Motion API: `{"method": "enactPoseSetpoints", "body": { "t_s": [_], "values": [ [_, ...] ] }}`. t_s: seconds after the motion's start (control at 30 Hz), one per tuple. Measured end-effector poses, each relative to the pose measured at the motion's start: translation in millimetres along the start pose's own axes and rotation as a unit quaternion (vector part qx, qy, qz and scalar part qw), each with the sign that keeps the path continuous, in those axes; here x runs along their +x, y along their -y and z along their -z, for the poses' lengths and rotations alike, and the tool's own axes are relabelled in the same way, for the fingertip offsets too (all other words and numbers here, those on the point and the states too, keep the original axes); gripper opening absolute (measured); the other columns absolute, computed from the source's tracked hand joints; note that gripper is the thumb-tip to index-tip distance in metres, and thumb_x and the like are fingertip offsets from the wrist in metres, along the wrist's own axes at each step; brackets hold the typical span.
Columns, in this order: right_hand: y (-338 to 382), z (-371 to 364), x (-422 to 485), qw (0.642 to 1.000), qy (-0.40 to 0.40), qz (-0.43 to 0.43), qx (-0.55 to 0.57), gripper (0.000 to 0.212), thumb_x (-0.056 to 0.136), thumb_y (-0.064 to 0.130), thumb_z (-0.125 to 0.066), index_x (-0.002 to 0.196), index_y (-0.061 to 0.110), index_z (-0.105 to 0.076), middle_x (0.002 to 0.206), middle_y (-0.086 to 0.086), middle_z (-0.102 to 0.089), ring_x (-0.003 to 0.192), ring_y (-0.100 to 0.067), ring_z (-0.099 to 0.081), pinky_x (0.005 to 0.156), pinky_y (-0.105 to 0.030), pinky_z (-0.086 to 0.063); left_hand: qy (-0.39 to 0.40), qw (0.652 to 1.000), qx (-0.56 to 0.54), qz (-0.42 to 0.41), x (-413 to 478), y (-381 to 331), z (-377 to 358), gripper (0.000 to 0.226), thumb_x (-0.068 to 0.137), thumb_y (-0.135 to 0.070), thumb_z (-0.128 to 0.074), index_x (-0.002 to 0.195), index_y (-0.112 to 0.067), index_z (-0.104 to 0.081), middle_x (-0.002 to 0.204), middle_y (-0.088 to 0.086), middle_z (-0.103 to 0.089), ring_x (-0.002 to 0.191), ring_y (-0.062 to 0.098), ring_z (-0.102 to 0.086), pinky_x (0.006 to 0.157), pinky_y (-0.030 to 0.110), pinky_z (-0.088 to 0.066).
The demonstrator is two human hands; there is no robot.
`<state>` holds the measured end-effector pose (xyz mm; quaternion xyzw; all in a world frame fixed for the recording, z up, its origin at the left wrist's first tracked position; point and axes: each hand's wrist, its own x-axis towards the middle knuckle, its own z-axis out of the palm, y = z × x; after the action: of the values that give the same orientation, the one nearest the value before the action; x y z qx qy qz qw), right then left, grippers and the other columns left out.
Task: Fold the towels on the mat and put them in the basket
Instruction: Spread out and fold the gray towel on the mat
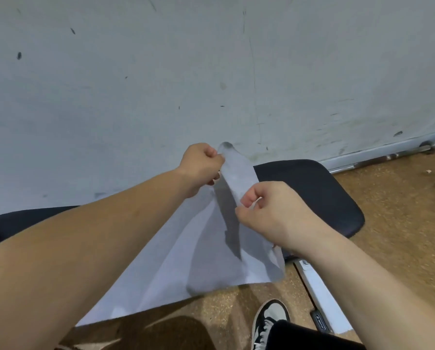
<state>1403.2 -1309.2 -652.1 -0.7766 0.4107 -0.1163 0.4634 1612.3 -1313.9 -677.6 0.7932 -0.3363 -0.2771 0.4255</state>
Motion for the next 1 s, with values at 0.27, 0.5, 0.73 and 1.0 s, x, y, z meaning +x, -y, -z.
{"method": "enactPoseSetpoints", "body": {
  "t_s": [0.27,0.5,0.73,1.0],
  "values": [
    [83,-103,10,0.991,0.112,0.057,0.033,0.007,0.091,0.027,-0.065,0.091,0.020,-0.067,0.043,0.011,-0.050,0.041,-0.011,-0.050,0.040,-0.028,-0.051,-0.051,0.998,-0.021,0.038,-24,62,138,0.013,0.098,-0.023,-0.062,0.091,-0.012,-0.063,0.075,0.004,-0.062,0.056,0.015,-0.059,0.050,0.028,-0.048],
    [115,-188,25,0.984,0.170,0.044,0.025,0.006,0.089,0.023,-0.064,0.089,0.018,-0.067,0.055,0.003,-0.053,0.042,-0.014,-0.049,0.040,-0.031,-0.052,-0.083,0.993,-0.028,0.078,-34,132,201,0.016,0.100,-0.028,-0.063,0.100,-0.012,-0.064,0.064,0.004,-0.064,0.046,0.012,-0.058,0.043,0.025,-0.044],
    [134,-255,41,0.983,0.182,0.038,-0.001,0.007,0.086,0.024,-0.064,0.087,0.018,-0.067,0.050,0.008,-0.052,0.044,-0.013,-0.052,0.050,-0.042,-0.062,-0.114,0.989,-0.025,0.087,-32,181,232,0.016,0.098,-0.030,-0.065,0.097,-0.014,-0.067,0.065,0.008,-0.066,0.042,0.011,-0.053,0.040,0.023,-0.042],
    [140,-280,39,0.967,0.256,-0.004,-0.012,0.012,0.095,0.031,-0.066,0.093,0.019,-0.068,0.052,0.002,-0.063,0.039,-0.011,-0.055,0.045,-0.025,-0.050,-0.130,0.986,0.003,0.106,-30,219,247,0.012,0.096,-0.025,-0.069,0.097,-0.014,-0.069,0.079,0.010,-0.074,0.047,0.009,-0.063,0.044,0.018,-0.048]
  ]
}}
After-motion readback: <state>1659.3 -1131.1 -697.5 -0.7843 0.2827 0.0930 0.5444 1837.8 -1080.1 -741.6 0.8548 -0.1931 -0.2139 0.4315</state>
